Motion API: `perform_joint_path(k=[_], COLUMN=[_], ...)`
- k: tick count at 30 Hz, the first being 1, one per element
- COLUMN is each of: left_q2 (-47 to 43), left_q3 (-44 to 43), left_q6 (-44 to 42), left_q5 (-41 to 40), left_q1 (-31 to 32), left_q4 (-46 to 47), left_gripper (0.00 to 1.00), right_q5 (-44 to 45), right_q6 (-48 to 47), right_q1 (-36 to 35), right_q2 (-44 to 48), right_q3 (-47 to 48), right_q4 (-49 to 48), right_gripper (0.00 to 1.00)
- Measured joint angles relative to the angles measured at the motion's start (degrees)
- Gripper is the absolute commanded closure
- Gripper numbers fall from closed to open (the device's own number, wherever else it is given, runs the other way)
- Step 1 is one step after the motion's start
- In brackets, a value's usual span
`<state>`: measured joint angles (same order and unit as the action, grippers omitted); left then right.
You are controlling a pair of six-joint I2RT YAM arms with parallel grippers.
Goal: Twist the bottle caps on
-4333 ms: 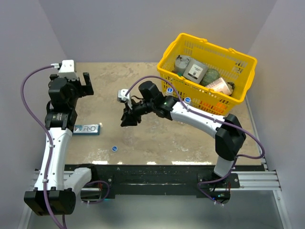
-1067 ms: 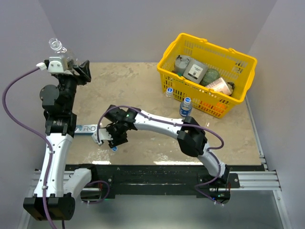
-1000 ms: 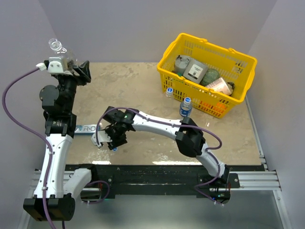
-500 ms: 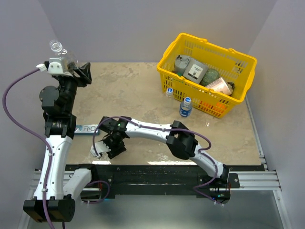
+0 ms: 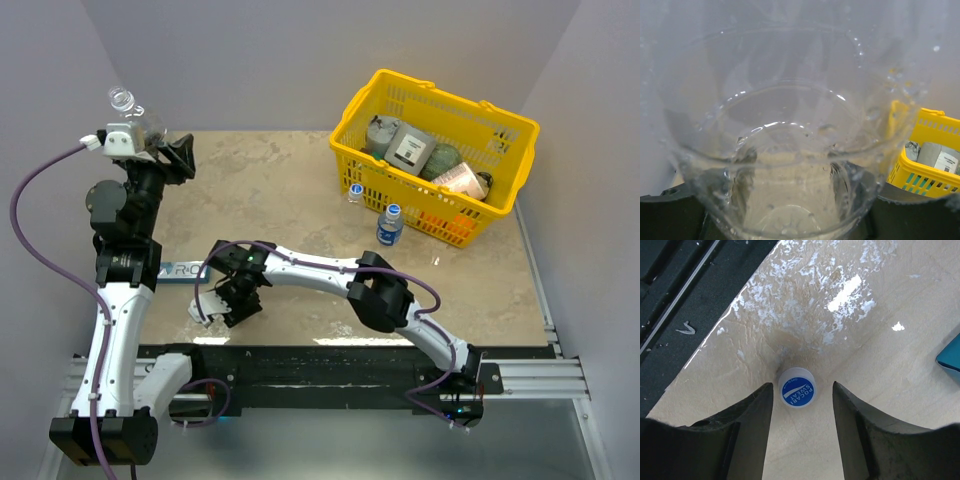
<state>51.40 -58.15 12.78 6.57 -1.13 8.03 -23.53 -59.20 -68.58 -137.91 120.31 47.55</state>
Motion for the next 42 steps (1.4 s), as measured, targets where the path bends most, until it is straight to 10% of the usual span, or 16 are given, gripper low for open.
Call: perform_joint_path(k=[42], left_q2=[0.83], left_q3=[1.79], left_q6=[0.37], left_q5=[1.07], left_q1=[0.00], left_q4=[-0.42], left_gripper=[1.00], right_q5=[-1.53], right_q6=[-4.50], right_q1=[0.22], right_q2=[-0.63], right_q3=[-1.57], right_q4=[-0.72], right_gripper=[0.55])
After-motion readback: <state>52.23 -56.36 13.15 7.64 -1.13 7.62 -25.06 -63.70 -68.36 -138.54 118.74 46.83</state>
